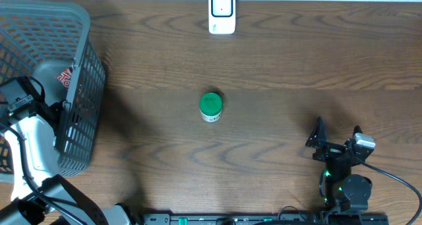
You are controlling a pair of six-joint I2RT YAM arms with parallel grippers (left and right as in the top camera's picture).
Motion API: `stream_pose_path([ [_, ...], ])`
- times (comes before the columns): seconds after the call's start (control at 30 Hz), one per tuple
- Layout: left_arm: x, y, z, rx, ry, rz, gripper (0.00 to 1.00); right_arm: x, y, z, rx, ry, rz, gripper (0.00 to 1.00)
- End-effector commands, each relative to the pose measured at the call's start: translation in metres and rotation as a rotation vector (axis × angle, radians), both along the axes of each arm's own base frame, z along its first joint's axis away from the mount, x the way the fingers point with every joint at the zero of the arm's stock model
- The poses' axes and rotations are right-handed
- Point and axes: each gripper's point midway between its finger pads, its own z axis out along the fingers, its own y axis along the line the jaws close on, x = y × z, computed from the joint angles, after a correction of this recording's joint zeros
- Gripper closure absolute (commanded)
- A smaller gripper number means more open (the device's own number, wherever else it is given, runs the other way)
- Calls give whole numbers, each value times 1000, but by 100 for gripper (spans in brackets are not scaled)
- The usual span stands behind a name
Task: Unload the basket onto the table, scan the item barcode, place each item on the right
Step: 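Reach the left gripper back into the basket toward the Panadol box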
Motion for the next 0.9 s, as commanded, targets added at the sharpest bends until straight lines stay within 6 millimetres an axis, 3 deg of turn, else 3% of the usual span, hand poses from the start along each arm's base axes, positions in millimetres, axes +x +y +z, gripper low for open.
stream_pose_path([
  [0.0, -4, 1, -5, 7, 23, -4, 2, 0, 0, -1, -13, 7, 0, 1],
  [0.13, -3, 1, -14, -7, 42, -4, 2, 0, 0, -1, -13, 7, 0, 1],
  [0.4, -4, 1, -54, -66, 129, -5, 2, 0, 0, -1, -13, 7, 0, 1],
  [0.87, -7, -1, -75, -102, 179, -4, 2, 0, 0, -2, -13, 7, 0, 1],
])
